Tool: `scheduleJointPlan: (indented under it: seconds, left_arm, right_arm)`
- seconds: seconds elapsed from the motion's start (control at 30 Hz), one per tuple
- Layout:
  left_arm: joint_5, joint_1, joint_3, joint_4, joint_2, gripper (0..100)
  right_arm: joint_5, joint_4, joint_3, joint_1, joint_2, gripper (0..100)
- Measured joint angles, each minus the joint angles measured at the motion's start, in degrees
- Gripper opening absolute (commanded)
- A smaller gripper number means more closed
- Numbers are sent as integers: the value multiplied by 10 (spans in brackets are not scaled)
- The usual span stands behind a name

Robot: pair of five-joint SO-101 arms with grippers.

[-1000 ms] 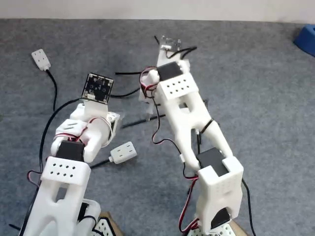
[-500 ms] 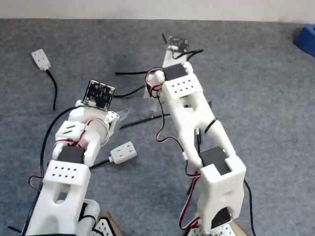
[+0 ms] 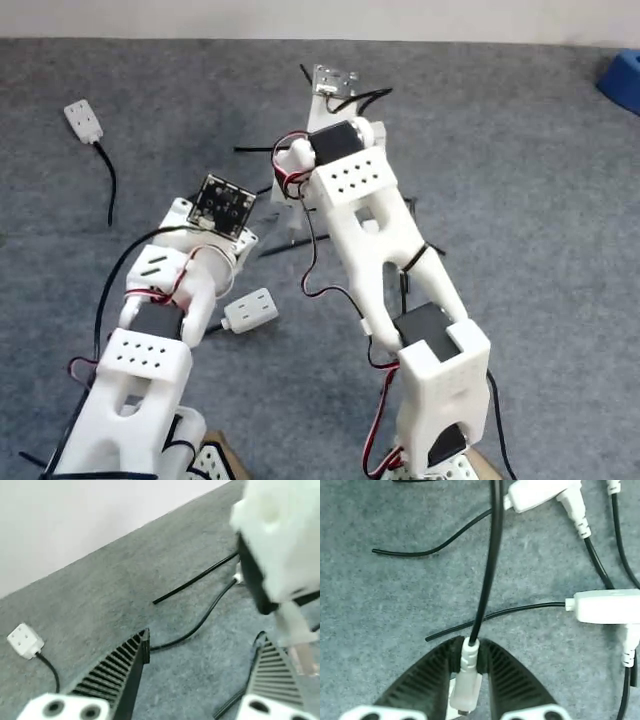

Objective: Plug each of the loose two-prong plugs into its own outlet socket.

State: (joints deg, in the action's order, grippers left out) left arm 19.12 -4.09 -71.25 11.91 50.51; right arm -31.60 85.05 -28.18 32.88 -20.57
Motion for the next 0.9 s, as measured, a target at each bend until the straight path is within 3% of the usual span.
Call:
scheduleJointPlan:
  seconds: [0.5, 0.6, 0.7, 0.77, 0.9]
  left_arm:
    - [4, -41, 0, 33, 0, 322]
    - [57, -47, 11, 33, 0, 335]
    - [114, -50, 18, 32, 0, 435]
    - [111, -50, 18, 21, 0, 477]
    - [66, -49, 18, 11, 0, 438]
  right_arm:
    - [18, -43, 36, -29, 0, 6]
    - [30, -34, 36, -28, 0, 6]
    - [33, -33, 36, -28, 0, 6]
    - [33, -33, 36, -28, 0, 6]
    - [33, -27, 36, -28, 0, 6]
